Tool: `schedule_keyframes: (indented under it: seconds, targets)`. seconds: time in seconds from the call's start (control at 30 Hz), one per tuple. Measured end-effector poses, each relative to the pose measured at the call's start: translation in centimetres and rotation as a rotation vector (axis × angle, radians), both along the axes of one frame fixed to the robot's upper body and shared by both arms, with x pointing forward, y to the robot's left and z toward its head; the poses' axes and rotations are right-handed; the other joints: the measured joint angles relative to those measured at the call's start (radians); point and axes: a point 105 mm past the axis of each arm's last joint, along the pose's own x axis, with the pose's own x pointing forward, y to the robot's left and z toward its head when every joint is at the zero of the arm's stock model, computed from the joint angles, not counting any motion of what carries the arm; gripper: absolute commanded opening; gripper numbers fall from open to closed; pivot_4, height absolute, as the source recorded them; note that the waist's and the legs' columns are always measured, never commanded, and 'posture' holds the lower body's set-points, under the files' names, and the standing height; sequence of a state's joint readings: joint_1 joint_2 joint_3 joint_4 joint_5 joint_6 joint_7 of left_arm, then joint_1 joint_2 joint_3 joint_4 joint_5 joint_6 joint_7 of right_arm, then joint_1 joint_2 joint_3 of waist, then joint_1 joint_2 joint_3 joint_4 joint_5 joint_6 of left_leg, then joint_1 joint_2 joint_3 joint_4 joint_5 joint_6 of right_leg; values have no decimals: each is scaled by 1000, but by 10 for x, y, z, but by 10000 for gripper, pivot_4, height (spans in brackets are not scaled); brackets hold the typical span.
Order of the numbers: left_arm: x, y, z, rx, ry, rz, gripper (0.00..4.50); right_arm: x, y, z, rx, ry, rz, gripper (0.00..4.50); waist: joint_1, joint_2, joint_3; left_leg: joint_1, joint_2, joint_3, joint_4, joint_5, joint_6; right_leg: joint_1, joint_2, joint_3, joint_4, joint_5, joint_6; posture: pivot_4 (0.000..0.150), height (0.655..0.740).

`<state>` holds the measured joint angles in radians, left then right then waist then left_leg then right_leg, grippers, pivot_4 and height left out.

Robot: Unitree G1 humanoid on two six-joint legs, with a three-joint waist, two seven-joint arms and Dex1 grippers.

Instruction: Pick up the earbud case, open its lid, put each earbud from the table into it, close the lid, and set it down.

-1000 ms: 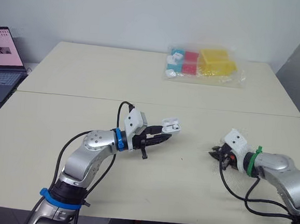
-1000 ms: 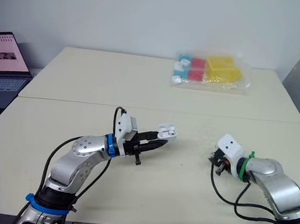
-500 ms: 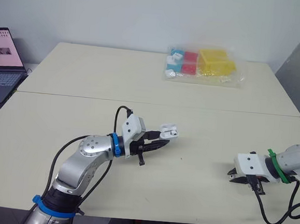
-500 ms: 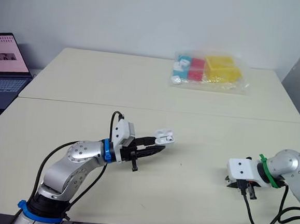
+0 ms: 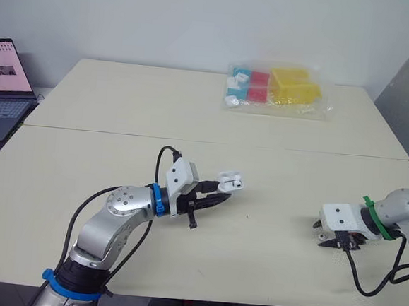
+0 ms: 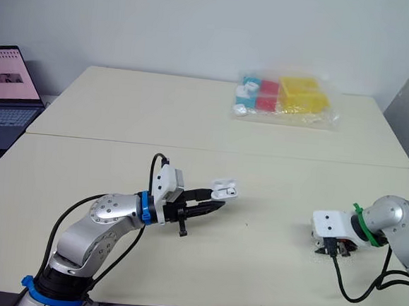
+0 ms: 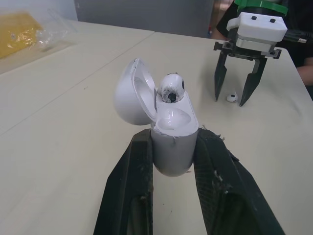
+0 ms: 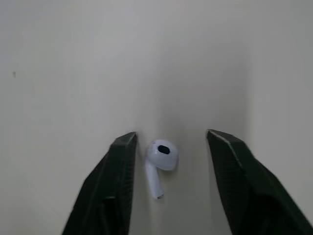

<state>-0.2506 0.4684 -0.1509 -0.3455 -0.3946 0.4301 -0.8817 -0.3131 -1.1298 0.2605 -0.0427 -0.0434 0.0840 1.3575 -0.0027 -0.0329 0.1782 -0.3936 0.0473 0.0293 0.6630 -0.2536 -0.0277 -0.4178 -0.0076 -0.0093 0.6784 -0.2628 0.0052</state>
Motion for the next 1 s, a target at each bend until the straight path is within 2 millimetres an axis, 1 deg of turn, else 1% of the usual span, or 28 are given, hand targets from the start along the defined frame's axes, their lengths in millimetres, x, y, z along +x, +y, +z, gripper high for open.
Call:
schedule_keyframes:
  seconds: [0.03, 0.13, 0.27, 0.33, 0.4, 0.47, 0.6, 0.67, 0.77, 0.9, 1.0]
  targets:
    - [0, 0, 0, 0, 0, 0, 7757, 2, 0, 1, -4, -16, 5, 35249, 0, 0, 0, 0, 0, 0, 0, 0, 0, 0, 0, 0, 0, 0, 0, 1500, 7378]
    - [0, 0, 0, 0, 0, 0, 7757, 4, 0, 2, -3, -29, 3, 35381, 1, 0, 0, 0, 0, 0, 0, 0, 0, 0, 0, 0, 0, 0, 0, 1500, 7378]
    - [1, -1, 1, -2, -5, -3, 7757, -5, -2, 4, 37, 15, -45, 35381, 1, 0, 0, -1, 0, 0, 0, 0, 0, -1, -1, 0, 0, 0, 0, 1500, 7378]
    - [1, -1, 2, -2, -6, -3, 7757, -12, 1, 10, 60, 43, -67, 35381, 2, 1, 0, -1, 0, 0, 0, 0, 0, -1, -1, 1, 0, 0, 0, 1500, 7378]
    - [1, -2, 2, -5, -7, -3, 7757, -16, 3, 20, 73, 44, -93, 35381, 0, 1, 0, 0, 0, 0, 0, 0, 0, -1, -1, 1, 0, 0, 0, 1500, 7378]
    - [1, -2, 2, -7, -8, -4, 7757, -15, 2, 26, 49, 29, -139, 35381, 0, 1, 0, 0, 0, 0, 0, 0, 0, -1, -1, 1, 1, 0, 0, 1500, 7378]
    - [1, -6, 3, -27, -7, -5, 7757, -13, -1, 29, -53, -17, -218, 35381, 1, 1, 0, 0, 0, 0, 0, 0, 0, -1, -1, 1, 1, 0, 0, 1500, 7378]
    - [0, -11, 1, -39, -2, -16, 7757, -10, -1, 28, -109, -42, -219, 35381, 0, 1, 0, 0, 0, 0, 0, 0, 0, -1, -1, 1, 1, 0, 0, 1500, 7378]
    - [1, -13, -3, -43, 9, -11, 7757, -10, -2, 20, -168, -31, -216, 35381, 1, 1, 0, -1, 0, 0, 0, 0, 0, -2, -1, 1, 1, 0, 0, 1500, 7378]
    - [2, -15, -5, -47, 12, -7, 7757, -7, -4, 13, -195, -11, -225, 35381, 0, 1, 0, -1, 0, 0, 0, 0, 0, -2, -1, 1, 1, 0, 0, 1500, 7378]
    - [2, -16, -3, -55, -2, -8, 7757, -9, -6, 7, -213, 28, -225, 35381, 1, 1, 0, -1, 0, 0, 0, 0, 0, -2, -1, 1, 1, 0, 0, 1500, 7378]
